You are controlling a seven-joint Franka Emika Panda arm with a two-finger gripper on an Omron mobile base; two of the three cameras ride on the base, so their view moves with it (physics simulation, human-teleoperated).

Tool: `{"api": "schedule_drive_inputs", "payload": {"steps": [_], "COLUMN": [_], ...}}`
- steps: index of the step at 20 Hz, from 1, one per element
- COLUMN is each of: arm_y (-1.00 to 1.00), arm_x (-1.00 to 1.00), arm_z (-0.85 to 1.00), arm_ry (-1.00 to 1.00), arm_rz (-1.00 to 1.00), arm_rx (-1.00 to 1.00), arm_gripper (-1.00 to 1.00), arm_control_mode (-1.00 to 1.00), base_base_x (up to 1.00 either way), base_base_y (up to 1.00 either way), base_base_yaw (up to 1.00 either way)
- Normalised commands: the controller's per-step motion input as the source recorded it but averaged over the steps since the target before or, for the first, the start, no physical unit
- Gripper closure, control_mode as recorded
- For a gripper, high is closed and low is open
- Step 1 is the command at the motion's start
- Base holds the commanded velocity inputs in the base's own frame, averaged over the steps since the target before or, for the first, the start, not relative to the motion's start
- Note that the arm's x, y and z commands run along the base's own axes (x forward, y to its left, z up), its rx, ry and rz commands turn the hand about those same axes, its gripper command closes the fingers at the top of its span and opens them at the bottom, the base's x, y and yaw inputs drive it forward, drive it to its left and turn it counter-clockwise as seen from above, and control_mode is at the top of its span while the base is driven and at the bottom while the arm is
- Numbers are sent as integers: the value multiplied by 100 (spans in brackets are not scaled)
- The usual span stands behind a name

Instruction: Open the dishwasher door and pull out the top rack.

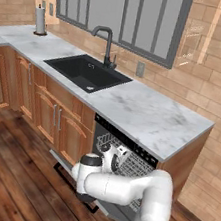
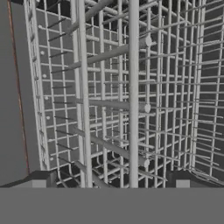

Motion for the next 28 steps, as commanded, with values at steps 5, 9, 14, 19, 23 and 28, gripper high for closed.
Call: {"api": "schedule_drive_inputs", "payload": {"steps": [5, 9, 14, 19, 23, 28], "arm_y": [0, 0, 11, 32, 55, 71], "arm_x": [0, -6, -44, -74, -100, -100], "arm_z": [-100, -100, -100, -100, -100, -100], "arm_ry": [0, 0, 0, 0, 0, 0], "arm_rz": [0, 0, 0, 0, 0, 0], "arm_rx": [-24, -21, -14, -10, -7, -5], "arm_gripper": [-100, -100, -100, -100, -100, -100], "arm_control_mode": [-100, -100, -100, -100, -100, -100], "base_base_x": [0, 0, 0, 0, 0, 0], "base_base_y": [0, 0, 0, 0, 0, 0], "base_base_yaw": [0, 0, 0, 0, 0, 0]}}
